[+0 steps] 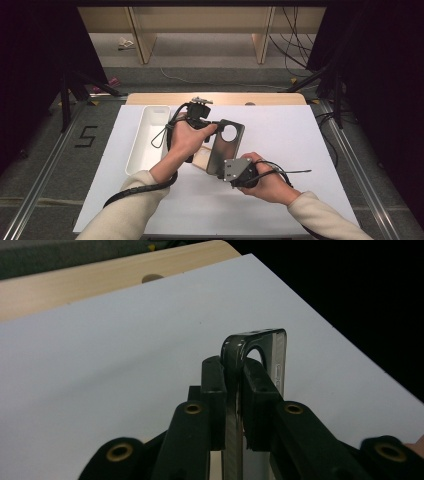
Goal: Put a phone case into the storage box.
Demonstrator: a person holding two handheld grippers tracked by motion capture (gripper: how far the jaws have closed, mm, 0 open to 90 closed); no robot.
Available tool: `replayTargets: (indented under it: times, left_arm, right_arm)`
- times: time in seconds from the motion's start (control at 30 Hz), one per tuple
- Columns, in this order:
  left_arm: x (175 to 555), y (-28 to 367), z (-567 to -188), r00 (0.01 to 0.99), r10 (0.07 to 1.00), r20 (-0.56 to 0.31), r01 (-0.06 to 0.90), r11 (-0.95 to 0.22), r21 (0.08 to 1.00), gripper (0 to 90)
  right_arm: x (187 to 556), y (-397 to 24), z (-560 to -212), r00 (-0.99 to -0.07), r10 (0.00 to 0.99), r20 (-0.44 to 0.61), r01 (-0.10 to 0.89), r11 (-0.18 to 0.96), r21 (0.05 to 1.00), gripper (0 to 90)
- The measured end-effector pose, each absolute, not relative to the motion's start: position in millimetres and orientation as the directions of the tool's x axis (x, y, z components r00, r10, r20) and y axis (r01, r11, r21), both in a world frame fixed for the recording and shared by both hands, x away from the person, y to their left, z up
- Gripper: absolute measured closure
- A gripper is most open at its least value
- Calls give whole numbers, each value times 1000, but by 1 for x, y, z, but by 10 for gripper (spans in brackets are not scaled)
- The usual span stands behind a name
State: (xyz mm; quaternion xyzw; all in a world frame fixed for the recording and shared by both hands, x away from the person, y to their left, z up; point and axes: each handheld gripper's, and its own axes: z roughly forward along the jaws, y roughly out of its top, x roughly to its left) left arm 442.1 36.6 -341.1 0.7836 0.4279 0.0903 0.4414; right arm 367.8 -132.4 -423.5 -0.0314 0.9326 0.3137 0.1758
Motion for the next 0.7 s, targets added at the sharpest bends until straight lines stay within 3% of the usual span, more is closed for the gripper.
replayTargets:
  times: [0.27,0.47,0.6,0.7]
  left_arm:
    - [441,48,-336,664,736,-131,479,-284,831,813]
    - [442,63,-336,677,731,-82,424,-297,856,813]
    - [442,71,-335,682,726,-93,410,-274,870,814]
    - [441,77,-333,685,723,-91,400,-268,877,813]
  right_arm:
    - [376,-141,-421,-946,197,-257,-33,732,680,553]
    - [381,-148,-418,-947,270,-176,54,672,739,434]
    - [385,-156,-417,-938,330,-102,127,604,787,339]
    - [386,-160,-417,-934,350,-65,160,575,802,316]
